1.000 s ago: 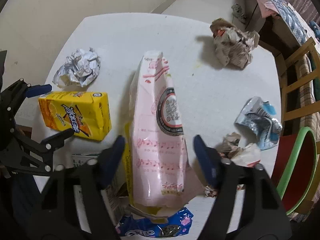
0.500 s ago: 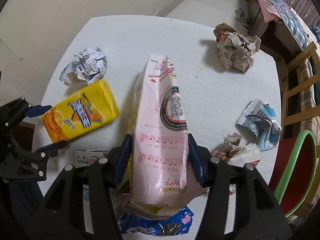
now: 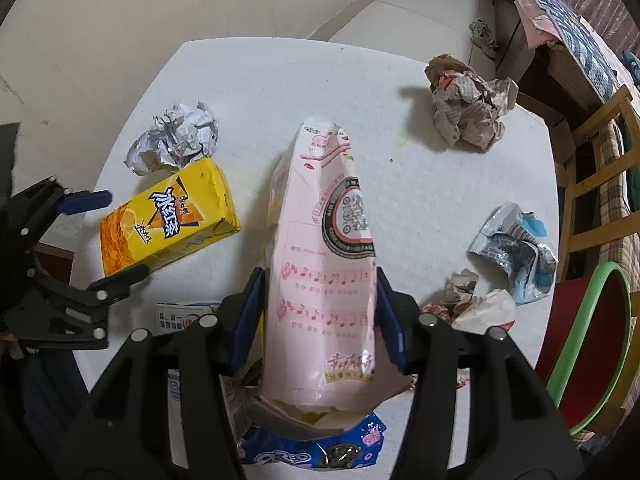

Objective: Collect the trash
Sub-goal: 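Grasp the pink paper carton with the right tool while the left tool approaches the yellow tea carton, then close the left tool on the yellow iced-tea carton and lift it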

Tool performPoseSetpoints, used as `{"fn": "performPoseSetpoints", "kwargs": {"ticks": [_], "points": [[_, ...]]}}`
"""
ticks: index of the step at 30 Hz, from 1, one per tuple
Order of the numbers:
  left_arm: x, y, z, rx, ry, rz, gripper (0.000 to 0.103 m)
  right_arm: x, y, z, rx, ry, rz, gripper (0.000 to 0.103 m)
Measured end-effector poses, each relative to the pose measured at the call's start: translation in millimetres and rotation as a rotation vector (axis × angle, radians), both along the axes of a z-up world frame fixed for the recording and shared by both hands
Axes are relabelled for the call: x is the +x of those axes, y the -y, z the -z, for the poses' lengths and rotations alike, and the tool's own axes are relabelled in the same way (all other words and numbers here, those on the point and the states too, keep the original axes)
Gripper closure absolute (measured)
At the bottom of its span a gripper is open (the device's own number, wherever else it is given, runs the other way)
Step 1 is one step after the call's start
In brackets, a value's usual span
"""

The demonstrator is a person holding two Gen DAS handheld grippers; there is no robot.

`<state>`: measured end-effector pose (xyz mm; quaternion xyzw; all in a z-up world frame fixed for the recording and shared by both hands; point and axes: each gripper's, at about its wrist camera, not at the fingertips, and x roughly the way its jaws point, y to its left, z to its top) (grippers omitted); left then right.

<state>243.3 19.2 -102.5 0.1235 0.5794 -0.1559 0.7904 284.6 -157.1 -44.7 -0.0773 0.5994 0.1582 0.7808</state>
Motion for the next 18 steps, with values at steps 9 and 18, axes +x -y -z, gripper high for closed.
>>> {"fn": "performPoseSetpoints", "kwargs": {"ticks": [9, 18], "points": [[8.7, 9.9, 15.6, -0.021, -0.042, 0.018, 0.037, 2.9, 4.6, 2.1, 0.017, -0.014, 0.001, 0.052], [-10.6, -6.5, -0.8, -0.086, -0.009, -0.062, 0.039, -7.5, 12.2, -11.7, 0.041, 0.026, 0.010, 0.054]]}}
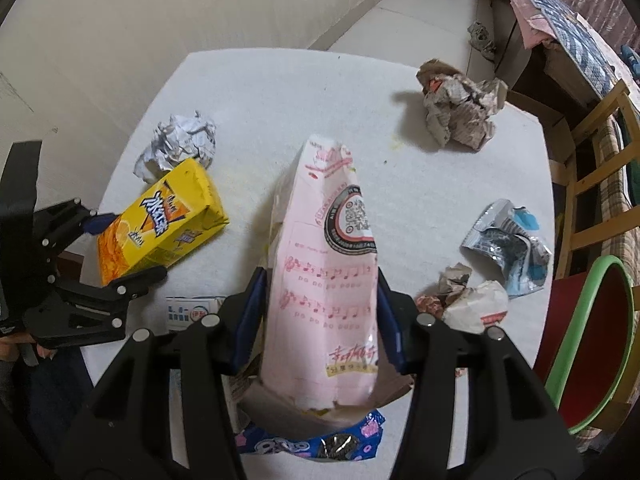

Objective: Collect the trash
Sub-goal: 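Close the left tool on the yellow iced-tea carton and lift it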

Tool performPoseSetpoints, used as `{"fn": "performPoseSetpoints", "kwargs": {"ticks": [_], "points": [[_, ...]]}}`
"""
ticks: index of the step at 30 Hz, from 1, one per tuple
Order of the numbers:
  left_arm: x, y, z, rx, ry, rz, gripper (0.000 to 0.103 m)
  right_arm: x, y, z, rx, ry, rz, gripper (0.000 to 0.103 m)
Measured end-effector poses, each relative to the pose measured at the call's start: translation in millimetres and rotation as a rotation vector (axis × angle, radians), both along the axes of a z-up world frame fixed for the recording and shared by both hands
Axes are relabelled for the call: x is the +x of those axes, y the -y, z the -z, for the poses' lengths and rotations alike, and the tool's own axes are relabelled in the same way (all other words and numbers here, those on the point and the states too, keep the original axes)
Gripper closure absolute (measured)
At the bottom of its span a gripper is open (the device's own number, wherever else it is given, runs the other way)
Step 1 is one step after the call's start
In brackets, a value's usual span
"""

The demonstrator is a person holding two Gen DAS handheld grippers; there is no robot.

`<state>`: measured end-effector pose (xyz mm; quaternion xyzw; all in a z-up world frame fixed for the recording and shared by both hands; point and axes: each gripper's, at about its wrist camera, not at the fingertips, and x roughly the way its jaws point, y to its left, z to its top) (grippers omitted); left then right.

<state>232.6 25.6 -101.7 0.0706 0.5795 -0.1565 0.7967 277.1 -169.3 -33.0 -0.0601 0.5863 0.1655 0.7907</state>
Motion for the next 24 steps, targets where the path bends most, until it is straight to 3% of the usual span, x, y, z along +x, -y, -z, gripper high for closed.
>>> {"fn": "performPoseSetpoints", "kwargs": {"ticks": [10, 24], "points": [[-42.8, -6.9, -40.6, -0.093, 0.072, -0.096, 0.039, -22.1, 15.3, -33.7, 0.059, 0.057, 0.023, 0.054], [-73.1, 33.2, -94.0, -0.095, 0.156, -0.145, 0.039, -60.8, 52.3, -76.0, 0.131, 0.149, 0.066, 0.054]]}}
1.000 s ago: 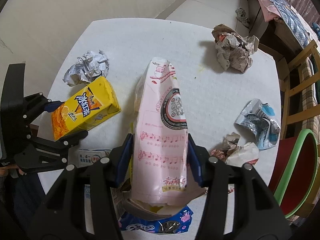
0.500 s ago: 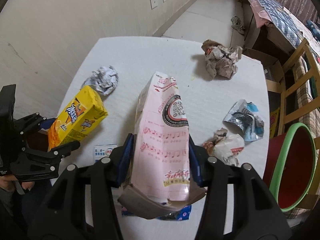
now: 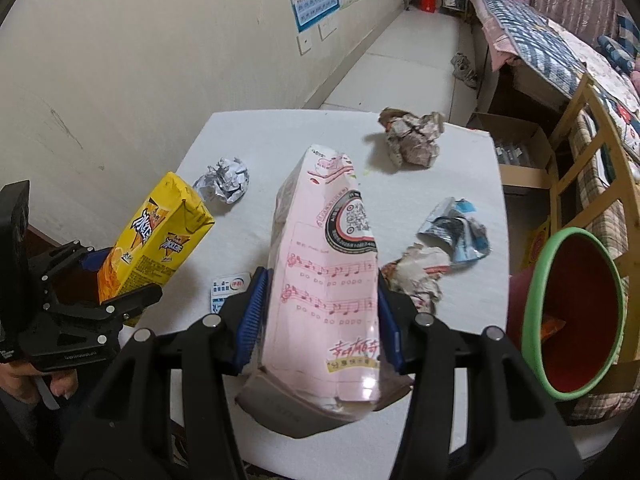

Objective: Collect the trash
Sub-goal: 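Close the left tool on the yellow iced-tea carton and lift it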

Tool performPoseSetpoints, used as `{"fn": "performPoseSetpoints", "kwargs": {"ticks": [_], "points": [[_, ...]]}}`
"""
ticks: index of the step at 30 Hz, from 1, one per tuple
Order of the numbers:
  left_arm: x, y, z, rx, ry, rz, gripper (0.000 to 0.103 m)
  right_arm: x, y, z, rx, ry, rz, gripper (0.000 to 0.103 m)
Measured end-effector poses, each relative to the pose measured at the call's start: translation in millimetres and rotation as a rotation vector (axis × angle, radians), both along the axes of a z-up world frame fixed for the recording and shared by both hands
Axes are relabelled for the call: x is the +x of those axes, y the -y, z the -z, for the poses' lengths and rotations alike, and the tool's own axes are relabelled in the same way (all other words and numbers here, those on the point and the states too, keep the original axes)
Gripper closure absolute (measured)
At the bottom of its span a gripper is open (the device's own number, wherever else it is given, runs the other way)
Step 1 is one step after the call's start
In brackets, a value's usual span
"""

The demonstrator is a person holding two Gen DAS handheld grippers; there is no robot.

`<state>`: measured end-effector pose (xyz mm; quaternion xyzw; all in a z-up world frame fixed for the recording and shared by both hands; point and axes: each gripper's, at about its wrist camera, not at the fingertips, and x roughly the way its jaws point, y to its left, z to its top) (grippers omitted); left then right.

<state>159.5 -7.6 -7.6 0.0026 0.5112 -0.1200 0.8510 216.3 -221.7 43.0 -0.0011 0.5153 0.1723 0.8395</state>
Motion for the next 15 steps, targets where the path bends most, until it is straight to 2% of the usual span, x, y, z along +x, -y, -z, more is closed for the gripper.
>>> {"fn": "performPoseSetpoints", "kwargs": {"ticks": [8, 15], "points": [[1.0, 36.5, -17.0, 0.006, 0.031, 0.002, 0.039, -13.2, 43.5, -8.3, -0.001, 0.032, 0.057, 0.054], [7.5, 84.3, -26.9, 0.008, 0.040, 0.071, 0.039, -23.1, 91.0, -12.4, -0.003, 0.053, 0.128, 0.054]]}}
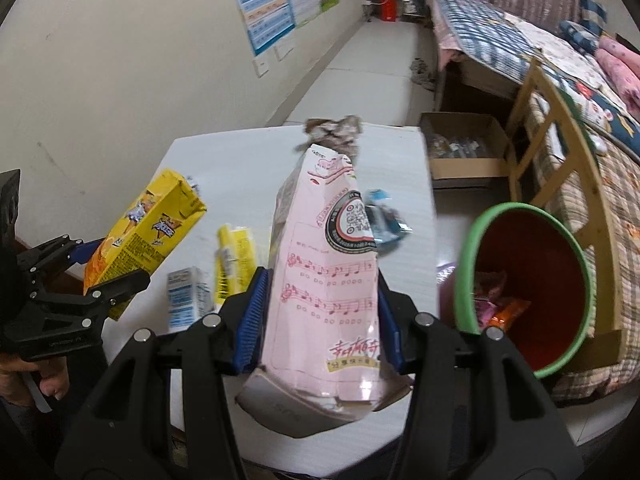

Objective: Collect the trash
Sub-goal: 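Close the left tool on the yellow iced-tea carton and lift it, then carry the pink carton and yellow tea carton over the green-rimmed bin with both tools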

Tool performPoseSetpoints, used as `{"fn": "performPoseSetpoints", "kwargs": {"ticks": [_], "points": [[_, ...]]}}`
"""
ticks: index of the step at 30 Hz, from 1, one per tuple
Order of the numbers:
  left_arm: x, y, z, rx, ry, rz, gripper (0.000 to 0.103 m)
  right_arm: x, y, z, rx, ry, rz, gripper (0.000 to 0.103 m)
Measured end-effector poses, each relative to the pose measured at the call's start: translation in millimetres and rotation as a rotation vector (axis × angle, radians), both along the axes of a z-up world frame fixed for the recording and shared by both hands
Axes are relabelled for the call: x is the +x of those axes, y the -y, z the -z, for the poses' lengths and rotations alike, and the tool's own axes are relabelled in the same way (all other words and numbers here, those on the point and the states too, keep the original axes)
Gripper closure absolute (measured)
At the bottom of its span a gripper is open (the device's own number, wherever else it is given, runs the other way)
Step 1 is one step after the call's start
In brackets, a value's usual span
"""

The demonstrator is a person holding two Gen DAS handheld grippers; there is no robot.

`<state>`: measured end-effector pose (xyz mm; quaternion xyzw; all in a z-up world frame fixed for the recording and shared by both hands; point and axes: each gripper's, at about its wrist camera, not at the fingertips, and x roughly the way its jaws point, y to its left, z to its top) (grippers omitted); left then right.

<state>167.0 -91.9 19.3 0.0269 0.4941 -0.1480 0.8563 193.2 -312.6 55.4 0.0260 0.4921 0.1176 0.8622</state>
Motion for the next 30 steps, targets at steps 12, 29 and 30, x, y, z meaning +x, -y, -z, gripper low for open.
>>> {"fn": "performPoseSetpoints", "kwargs": {"ticks": [12, 29, 30], "points": [[20.7, 87.6, 6.2, -0.017, -0.052, 0.101, 0.076, -12.9, 80.7, 5.5, -0.006, -0.004, 0.133, 0.054], [-32.8, 52.8, 40.8, -0.017, -0.204, -0.020, 0.028, -19.2, 85.6, 22.8, 0.028, -0.013, 0.117, 0.054], [-36.6, 55.5, 45.2, -0.018, -0.213, -0.029, 0.028, -19.7, 83.9, 23.3, 0.032, -0.013, 0.113, 0.054]]}}
